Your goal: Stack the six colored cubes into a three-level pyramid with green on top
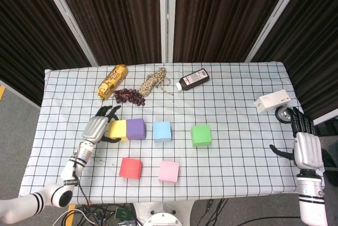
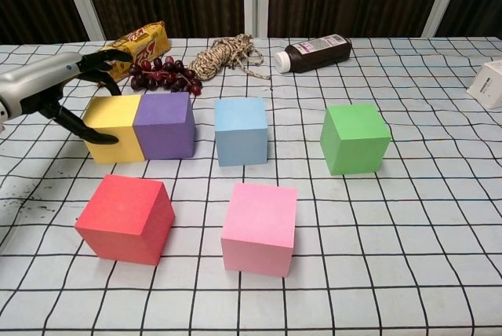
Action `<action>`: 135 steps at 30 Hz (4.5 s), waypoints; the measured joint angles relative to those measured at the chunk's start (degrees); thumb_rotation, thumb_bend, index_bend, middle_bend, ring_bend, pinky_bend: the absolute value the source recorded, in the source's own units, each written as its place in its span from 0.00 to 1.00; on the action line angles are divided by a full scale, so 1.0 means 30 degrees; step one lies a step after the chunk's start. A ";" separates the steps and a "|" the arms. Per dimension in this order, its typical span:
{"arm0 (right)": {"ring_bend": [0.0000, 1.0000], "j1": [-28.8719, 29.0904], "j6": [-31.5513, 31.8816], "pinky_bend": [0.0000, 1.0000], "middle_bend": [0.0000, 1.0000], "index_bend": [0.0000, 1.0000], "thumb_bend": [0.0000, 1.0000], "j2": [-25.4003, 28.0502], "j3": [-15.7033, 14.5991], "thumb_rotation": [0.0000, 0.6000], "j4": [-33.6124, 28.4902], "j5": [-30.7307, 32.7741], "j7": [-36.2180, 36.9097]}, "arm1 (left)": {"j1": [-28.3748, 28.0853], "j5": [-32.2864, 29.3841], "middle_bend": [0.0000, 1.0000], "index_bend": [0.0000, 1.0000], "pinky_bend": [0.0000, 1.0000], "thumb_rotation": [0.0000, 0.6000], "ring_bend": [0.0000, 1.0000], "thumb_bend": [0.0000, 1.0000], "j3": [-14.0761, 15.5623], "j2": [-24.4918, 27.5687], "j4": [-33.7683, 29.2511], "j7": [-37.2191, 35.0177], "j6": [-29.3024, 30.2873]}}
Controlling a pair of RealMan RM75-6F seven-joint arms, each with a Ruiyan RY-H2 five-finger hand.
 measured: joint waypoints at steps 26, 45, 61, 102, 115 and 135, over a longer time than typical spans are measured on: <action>0.00 0.0014 -0.0049 0.00 0.00 0.00 0.02 -0.0040 -0.0033 1.00 0.0001 0.0036 -0.0112 | -0.0139 -0.0048 0.44 0.06 0.04 1.00 0.07 0.14 0.0040 -0.0375 0.0405 0.0020 0.0179; 0.00 -0.0011 -0.0218 0.00 0.00 0.00 0.03 0.0008 -0.0042 1.00 -0.0017 0.0321 -0.0193 | -0.0229 -0.0165 0.38 0.05 0.03 1.00 0.07 0.14 0.0088 -0.0513 0.0338 0.0230 0.0099; 0.00 -0.0022 -0.0315 0.00 0.00 0.00 0.02 0.0083 -0.0018 1.00 -0.0115 0.0520 -0.0216 | -0.0270 -0.0013 0.17 0.04 0.03 1.00 0.02 0.05 0.0125 -0.0511 0.0348 -0.0154 0.0080; 0.00 -0.0080 -0.0338 0.00 0.00 0.00 0.03 0.0047 -0.0016 1.00 0.0095 0.0633 -0.0053 | -0.0257 -0.0539 0.40 0.04 0.03 1.00 0.03 0.09 -0.0033 -0.0450 0.0063 0.0334 0.0012; 0.00 -0.0095 -0.0289 0.00 0.00 0.00 0.02 0.0045 -0.0006 1.00 0.0090 0.0592 -0.0059 | -0.0044 -0.0312 0.41 0.04 0.03 1.00 0.03 0.09 0.0132 -0.0626 -0.0005 0.0165 0.0382; 0.00 -0.0090 -0.0393 0.00 0.00 0.00 0.02 0.0040 -0.0015 1.00 0.0154 0.0659 -0.0004 | -0.0096 -0.0314 0.41 0.04 0.03 1.00 0.03 0.09 0.0026 -0.1206 0.0276 0.0608 0.0569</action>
